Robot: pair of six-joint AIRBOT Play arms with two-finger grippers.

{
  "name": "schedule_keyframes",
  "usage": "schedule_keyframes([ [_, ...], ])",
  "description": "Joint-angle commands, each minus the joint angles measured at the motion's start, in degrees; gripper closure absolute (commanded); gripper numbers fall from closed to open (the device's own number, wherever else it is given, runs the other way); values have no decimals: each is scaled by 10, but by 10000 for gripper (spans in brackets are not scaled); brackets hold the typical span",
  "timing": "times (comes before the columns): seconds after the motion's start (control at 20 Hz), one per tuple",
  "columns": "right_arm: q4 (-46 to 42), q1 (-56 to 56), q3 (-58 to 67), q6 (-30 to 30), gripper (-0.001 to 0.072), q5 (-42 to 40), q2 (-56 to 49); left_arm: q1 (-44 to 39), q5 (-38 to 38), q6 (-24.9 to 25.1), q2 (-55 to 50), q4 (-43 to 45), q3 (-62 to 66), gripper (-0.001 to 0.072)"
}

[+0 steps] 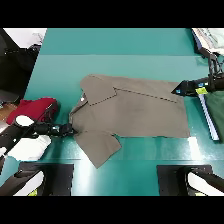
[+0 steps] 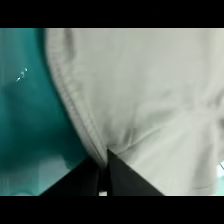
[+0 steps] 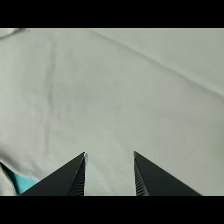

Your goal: Fold the shirts.

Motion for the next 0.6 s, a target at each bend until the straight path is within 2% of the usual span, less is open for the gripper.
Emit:
schedule_keyframes([
  [0.0, -4, -53, -23, 0, 375, 57, 11, -11, -28, -3, 1, -1, 44, 680],
  [0.1, -30, -120, -84, 0, 375, 60, 38, -11, -45, 2, 1, -1, 76, 680],
  [0.2, -93, -198, -161, 0, 362, 50, 68, -11, -49, 2, 1, -1, 99, 680],
  [0.3, -113, -286, -228, 0, 151, 49, 76, -11, -47, 2, 0, -4, 110, 680],
  [0.5, -29, -420, -310, -63, 167, 44, 39, -11, -40, 2, 0, -6, 110, 680],
  [0.55, -11, -433, -321, -73, 218, 42, 26, -11, -39, 2, 0, -6, 110, 680],
])
